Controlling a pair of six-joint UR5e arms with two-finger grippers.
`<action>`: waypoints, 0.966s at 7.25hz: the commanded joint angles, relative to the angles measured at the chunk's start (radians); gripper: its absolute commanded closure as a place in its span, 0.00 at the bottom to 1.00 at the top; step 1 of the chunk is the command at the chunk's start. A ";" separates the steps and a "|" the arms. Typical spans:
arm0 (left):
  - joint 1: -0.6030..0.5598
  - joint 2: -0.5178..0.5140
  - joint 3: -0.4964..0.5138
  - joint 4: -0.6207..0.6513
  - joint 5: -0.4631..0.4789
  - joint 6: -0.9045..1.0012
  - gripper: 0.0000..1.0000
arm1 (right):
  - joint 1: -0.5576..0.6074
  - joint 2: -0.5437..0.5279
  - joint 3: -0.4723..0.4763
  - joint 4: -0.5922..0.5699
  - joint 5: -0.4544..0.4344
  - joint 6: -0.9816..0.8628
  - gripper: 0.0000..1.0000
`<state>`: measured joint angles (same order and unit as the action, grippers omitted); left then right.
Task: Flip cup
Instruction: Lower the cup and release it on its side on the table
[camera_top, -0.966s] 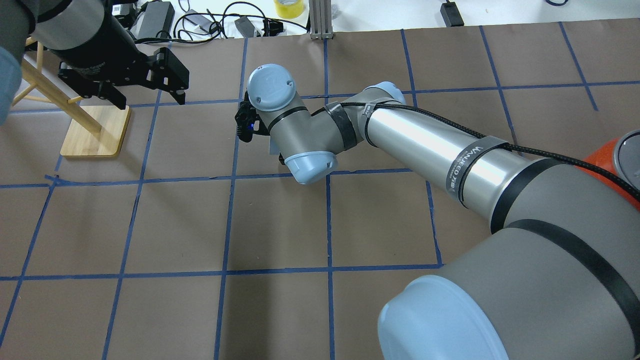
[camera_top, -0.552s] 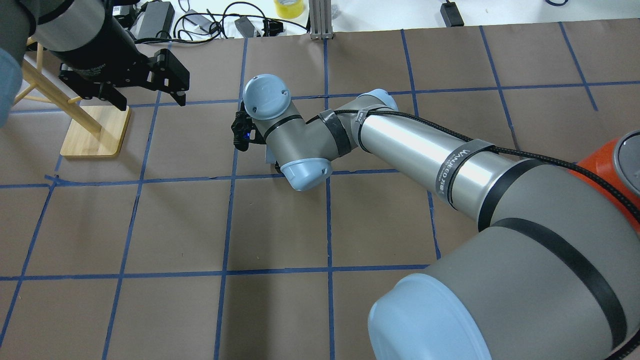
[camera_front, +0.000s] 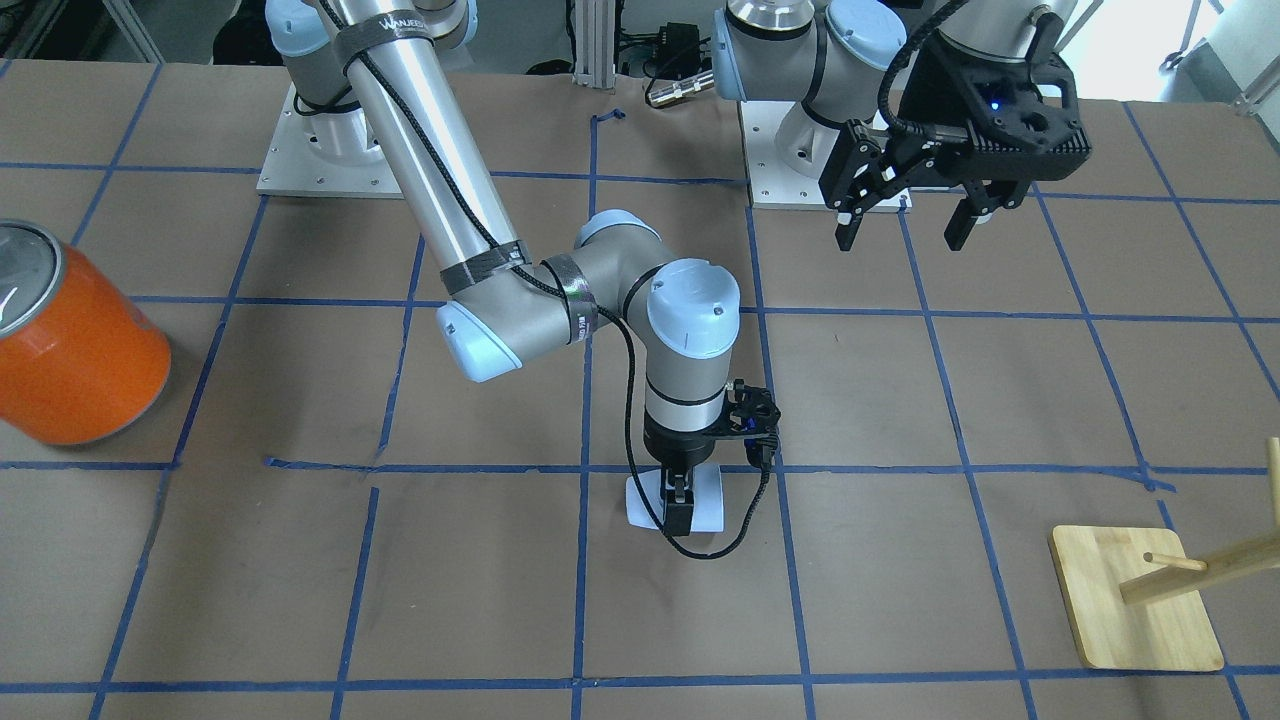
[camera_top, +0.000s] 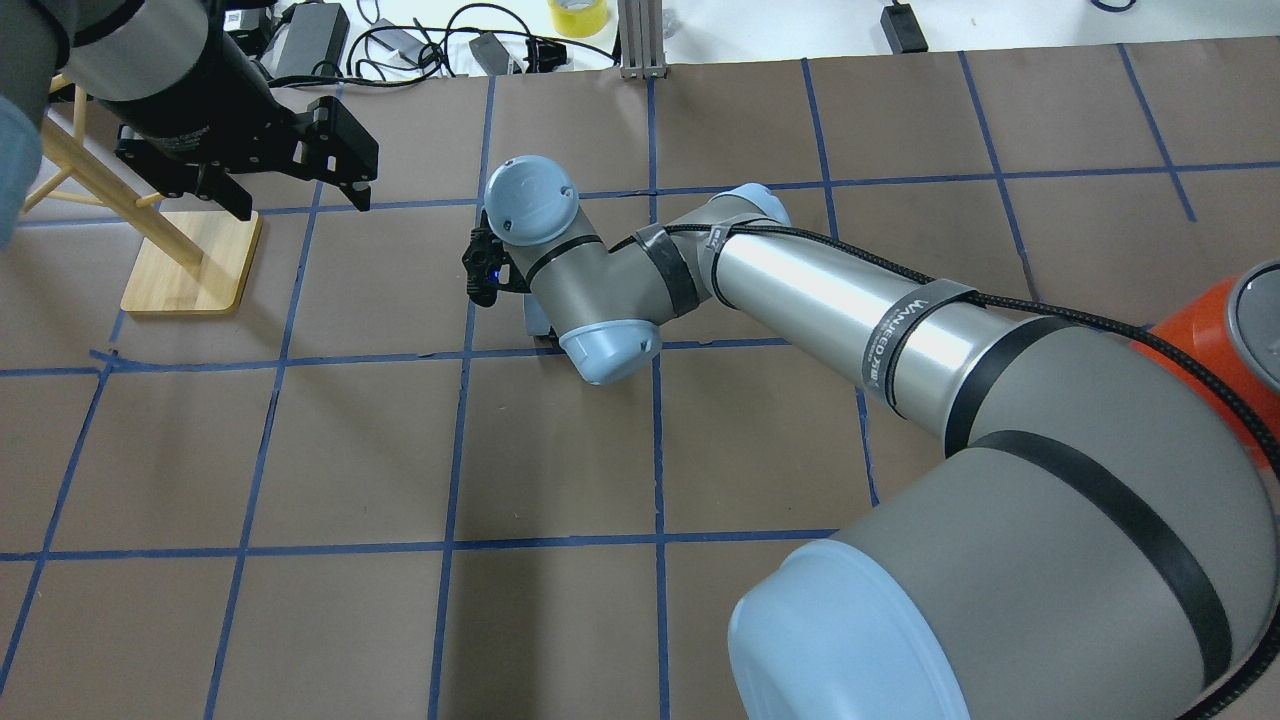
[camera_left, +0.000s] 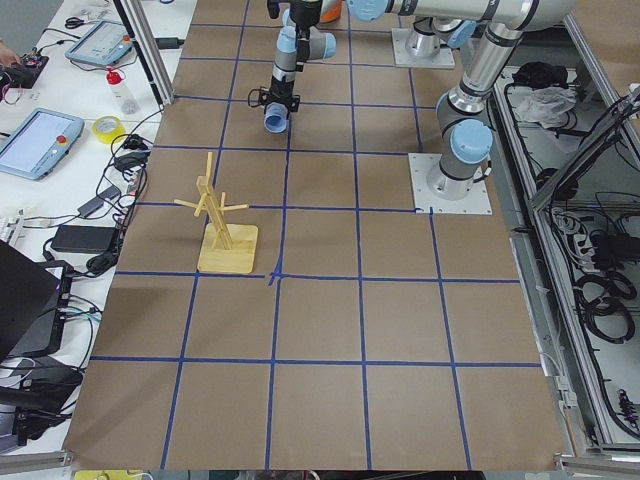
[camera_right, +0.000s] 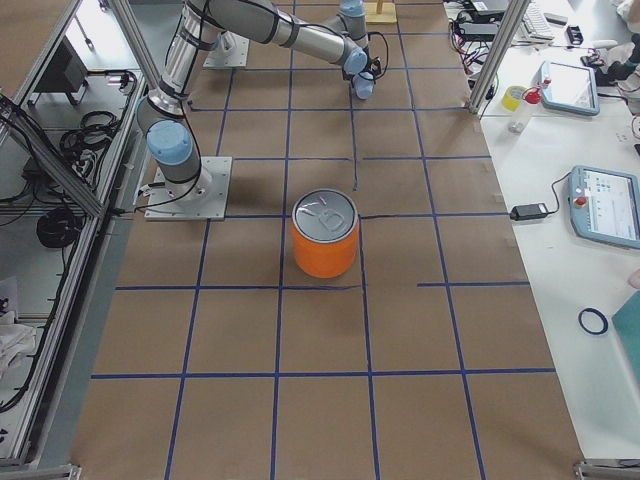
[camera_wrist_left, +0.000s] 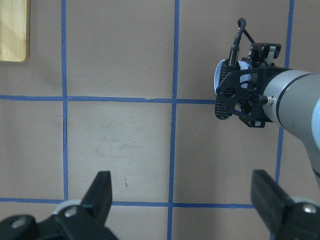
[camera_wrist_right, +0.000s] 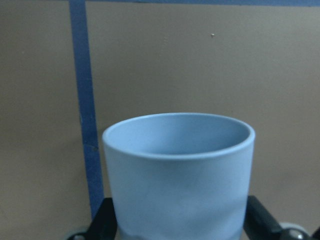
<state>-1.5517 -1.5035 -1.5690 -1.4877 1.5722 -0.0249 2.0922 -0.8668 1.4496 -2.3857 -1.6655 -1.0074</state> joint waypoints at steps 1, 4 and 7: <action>0.007 0.000 0.006 0.000 0.002 0.002 0.00 | -0.021 -0.029 -0.011 0.005 0.001 0.015 0.00; 0.010 -0.006 0.004 0.000 0.002 0.000 0.00 | -0.171 -0.200 -0.002 0.115 0.003 0.312 0.00; 0.013 -0.081 0.000 0.064 -0.021 0.005 0.00 | -0.476 -0.319 0.001 0.322 0.152 0.715 0.00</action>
<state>-1.5394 -1.5447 -1.5648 -1.4650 1.5628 -0.0244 1.7569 -1.1534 1.4492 -2.1207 -1.6193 -0.4489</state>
